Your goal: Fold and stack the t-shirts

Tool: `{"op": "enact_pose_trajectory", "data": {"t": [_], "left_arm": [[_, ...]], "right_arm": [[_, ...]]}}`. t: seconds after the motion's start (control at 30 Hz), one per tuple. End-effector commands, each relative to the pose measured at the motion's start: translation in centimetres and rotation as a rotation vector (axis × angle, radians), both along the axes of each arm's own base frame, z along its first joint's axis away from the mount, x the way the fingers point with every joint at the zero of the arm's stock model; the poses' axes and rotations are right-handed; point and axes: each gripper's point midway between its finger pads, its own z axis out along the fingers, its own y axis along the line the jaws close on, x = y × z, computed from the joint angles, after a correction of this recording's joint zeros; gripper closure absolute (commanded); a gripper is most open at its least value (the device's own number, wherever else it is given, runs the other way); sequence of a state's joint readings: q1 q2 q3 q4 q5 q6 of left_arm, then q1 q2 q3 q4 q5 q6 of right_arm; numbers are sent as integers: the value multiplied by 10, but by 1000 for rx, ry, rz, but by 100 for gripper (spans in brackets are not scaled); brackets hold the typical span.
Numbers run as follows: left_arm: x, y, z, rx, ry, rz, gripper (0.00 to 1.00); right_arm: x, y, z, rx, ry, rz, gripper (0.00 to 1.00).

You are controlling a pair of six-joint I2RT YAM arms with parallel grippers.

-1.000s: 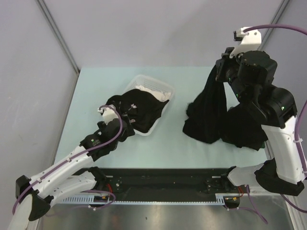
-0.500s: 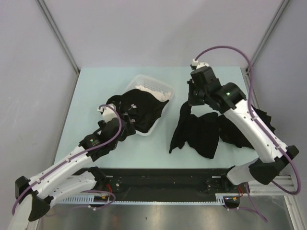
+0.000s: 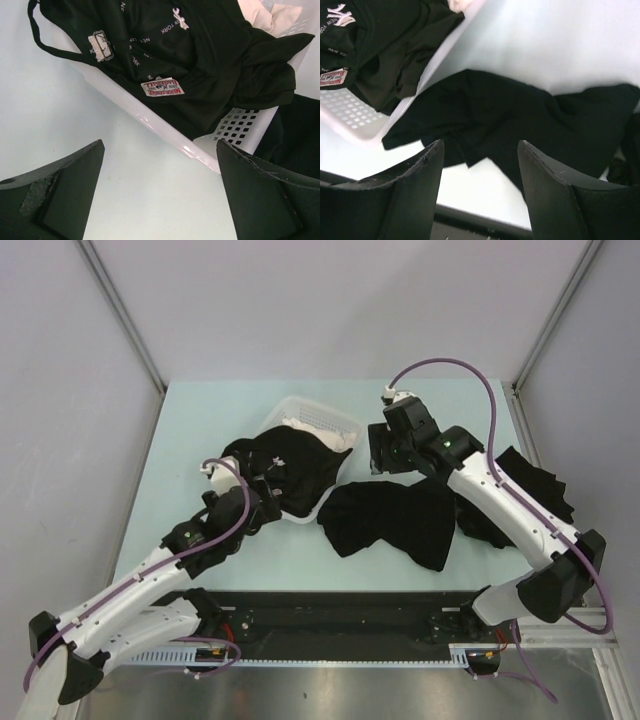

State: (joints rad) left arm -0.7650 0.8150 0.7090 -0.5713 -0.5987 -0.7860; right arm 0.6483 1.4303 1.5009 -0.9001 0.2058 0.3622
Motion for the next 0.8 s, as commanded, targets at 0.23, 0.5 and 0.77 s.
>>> {"op": "enact_pose_trajectory", "data": {"t": [0.23,0.5,0.77], "left_arm": [[-6,-1,20,-71,-28,-2,1],[-22,2,27,-96,-30,-53,2],[-31,16,37,-98,-65,-45,2]], "right_arm": [[84,32,-46,-3,-165,90,34],[119,56,-91,8,-135,121,34],[137,66,-96,40,-162,119,34]]}}
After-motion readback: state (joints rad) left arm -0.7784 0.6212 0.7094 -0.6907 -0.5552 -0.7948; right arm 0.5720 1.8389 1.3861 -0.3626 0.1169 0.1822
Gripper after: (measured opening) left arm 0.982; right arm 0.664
